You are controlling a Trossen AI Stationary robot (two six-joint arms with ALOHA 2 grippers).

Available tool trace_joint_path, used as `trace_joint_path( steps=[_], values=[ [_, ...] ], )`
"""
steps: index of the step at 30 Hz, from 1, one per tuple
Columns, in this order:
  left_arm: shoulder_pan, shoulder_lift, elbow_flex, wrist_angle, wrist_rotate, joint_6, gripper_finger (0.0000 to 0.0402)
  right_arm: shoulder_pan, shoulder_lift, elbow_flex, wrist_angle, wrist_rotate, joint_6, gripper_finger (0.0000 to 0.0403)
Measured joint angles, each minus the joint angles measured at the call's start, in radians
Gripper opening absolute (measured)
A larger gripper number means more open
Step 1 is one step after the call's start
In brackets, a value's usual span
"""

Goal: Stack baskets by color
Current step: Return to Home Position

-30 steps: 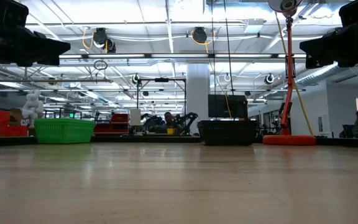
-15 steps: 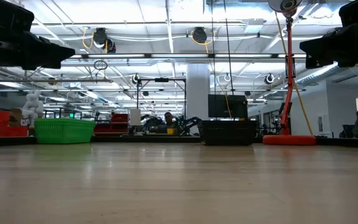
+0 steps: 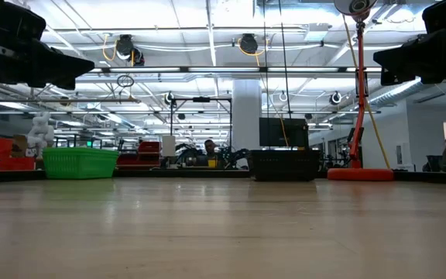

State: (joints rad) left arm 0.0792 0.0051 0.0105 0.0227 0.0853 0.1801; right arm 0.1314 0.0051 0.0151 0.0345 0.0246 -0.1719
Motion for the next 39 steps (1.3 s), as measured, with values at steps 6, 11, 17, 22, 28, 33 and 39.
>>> trace_joint_path(
  steps=[6,11,17,22,28,33,39],
  values=[
    [0.000,0.000,0.000,0.000,0.000,-0.005,0.0014,0.000,0.000,0.000,0.000,0.000,0.000,0.0000],
    [0.000,0.000,0.000,0.000,0.000,-0.006,0.0014,0.000,0.000,0.000,0.000,0.000,0.000,0.0000],
    [0.000,0.001,0.000,0.000,0.000,-0.003,0.0015,0.000,0.000,0.000,0.000,0.000,0.000,0.0000],
    [0.000,0.001,0.000,0.000,0.000,-0.002,0.0014,0.000,0.000,0.000,0.000,0.000,0.000,0.0000],
    [0.000,0.001,0.000,0.000,0.000,-0.002,0.0003,0.000,0.000,0.000,0.000,0.000,0.000,0.0000],
    [0.000,0.001,0.000,0.000,0.000,-0.002,0.0012,0.000,0.000,0.000,0.000,0.000,0.000,0.0000],
    [0.000,0.001,0.000,0.000,-0.001,-0.002,0.0034,0.000,0.000,0.000,0.000,0.000,0.000,0.0000]
  ],
)
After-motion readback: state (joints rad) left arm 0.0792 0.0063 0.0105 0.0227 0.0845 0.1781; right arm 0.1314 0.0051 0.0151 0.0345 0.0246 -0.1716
